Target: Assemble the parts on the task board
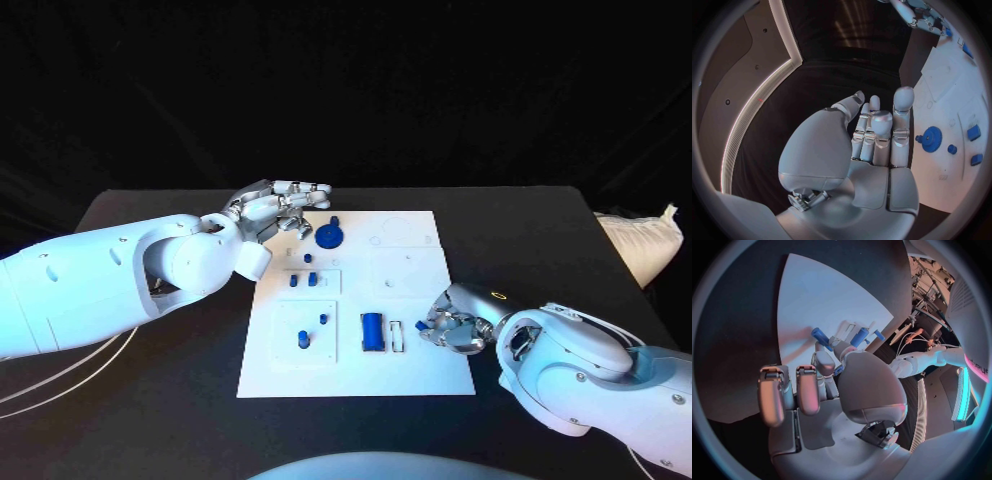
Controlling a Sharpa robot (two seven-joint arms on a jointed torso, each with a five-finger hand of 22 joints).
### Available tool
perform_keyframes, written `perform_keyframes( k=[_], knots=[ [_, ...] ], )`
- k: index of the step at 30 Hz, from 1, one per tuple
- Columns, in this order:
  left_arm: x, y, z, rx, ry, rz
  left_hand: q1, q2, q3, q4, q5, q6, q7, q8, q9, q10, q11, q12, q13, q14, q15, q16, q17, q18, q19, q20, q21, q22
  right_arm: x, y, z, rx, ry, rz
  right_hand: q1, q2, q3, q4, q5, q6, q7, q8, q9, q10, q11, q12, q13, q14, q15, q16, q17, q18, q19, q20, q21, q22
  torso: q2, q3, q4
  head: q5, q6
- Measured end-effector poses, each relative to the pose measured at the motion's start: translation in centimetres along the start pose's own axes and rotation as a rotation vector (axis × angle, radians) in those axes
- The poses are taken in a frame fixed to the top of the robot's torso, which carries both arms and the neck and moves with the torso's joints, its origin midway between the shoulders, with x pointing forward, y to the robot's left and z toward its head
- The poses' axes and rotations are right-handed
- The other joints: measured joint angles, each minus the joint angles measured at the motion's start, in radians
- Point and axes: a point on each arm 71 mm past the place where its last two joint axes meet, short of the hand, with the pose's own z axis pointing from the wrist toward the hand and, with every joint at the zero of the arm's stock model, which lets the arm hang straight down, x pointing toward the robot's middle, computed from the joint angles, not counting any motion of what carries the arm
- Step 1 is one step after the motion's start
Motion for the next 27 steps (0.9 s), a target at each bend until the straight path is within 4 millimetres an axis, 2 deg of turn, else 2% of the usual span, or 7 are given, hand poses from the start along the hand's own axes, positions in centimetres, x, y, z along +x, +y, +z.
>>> perform_keyframes(
  k=[3,10,17,21,27],
  knots=[
    [0.0,0.0,0.0,-0.001,0.002,-0.001,0.000,0.000,0.000,0.000,0.000,0.000,0.000,0.000,0.000,0.000,0.000,0.000,0.000,0.000,0.000,0.000,0.000,0.000,0.000,0.000,0.000,0.000,-0.1,0.2,0.0,-0.005,-0.007,0.040,-0.003,-0.003,0.009,-0.009,0.019,0.000,0.000,0.000,0.000,0.001,-0.001,0.000,0.000,0.000,0.000,0.000,0.000,0.000,0.000,0.000,-0.004,0.000,0.000,0.0001,0.0001,0.000,0.000],
    [0.2,0.0,0.0,-0.003,0.011,-0.003,0.000,0.000,0.000,0.000,0.000,0.000,0.000,0.000,0.000,0.000,0.000,0.000,0.000,0.000,0.000,0.000,0.000,0.000,0.000,0.000,0.000,0.000,0.0,0.7,0.2,-0.018,-0.007,0.099,-0.008,-0.008,0.010,-0.010,0.022,0.000,0.000,0.000,0.000,0.002,-0.002,0.000,0.000,0.000,0.000,0.000,0.000,0.000,0.000,0.000,-0.004,0.000,0.000,-0.0007,-0.0006,0.000,-0.003],
    [0.3,0.1,0.0,-0.005,0.018,-0.004,0.000,0.000,0.000,0.000,0.000,0.000,0.000,0.000,0.000,-0.004,0.004,0.000,0.001,0.000,0.000,0.000,0.000,0.000,0.000,0.000,0.000,0.000,0.3,1.5,0.7,-0.024,0.004,0.114,-0.034,-0.030,0.030,-0.030,0.013,0.004,-0.004,0.000,0.013,0.007,-0.007,0.000,0.002,0.000,0.000,-0.004,0.000,0.000,0.000,0.000,-0.004,0.000,-0.001,-0.0007,-0.0005,-0.001,-0.002],
    [0.4,0.1,0.0,-0.006,0.021,-0.005,0.000,0.000,0.000,0.000,0.000,0.000,0.000,0.000,0.000,-0.004,0.004,0.000,0.001,0.000,0.000,0.000,0.000,0.000,0.000,0.000,0.000,0.000,0.6,2.0,1.1,-0.025,0.030,0.101,-0.066,-0.031,0.010,0.001,-0.012,0.009,-0.009,0.000,0.016,0.011,-0.010,0.000,-0.002,0.000,0.000,-0.004,0.001,0.000,0.000,0.000,-0.004,0.000,-0.001,-0.0007,0.0007,-0.003,-0.001],
    [0.4,0.1,0.0,-0.006,0.024,-0.006,0.000,0.000,-0.003,0.003,0.000,0.000,0.000,0.004,0.000,-0.007,0.000,0.000,0.001,0.000,0.000,0.000,-0.001,0.000,0.000,0.000,0.000,0.000,1.0,2.0,1.3,-0.009,0.065,0.075,-0.089,-0.034,-0.024,0.036,0.017,0.014,-0.014,0.007,0.014,0.012,-0.012,0.000,-0.003,0.000,0.000,-0.004,0.001,0.000,0.000,0.000,-0.004,0.000,0.000,-0.0001,0.0000,0.002,-0.003]
  ],
)
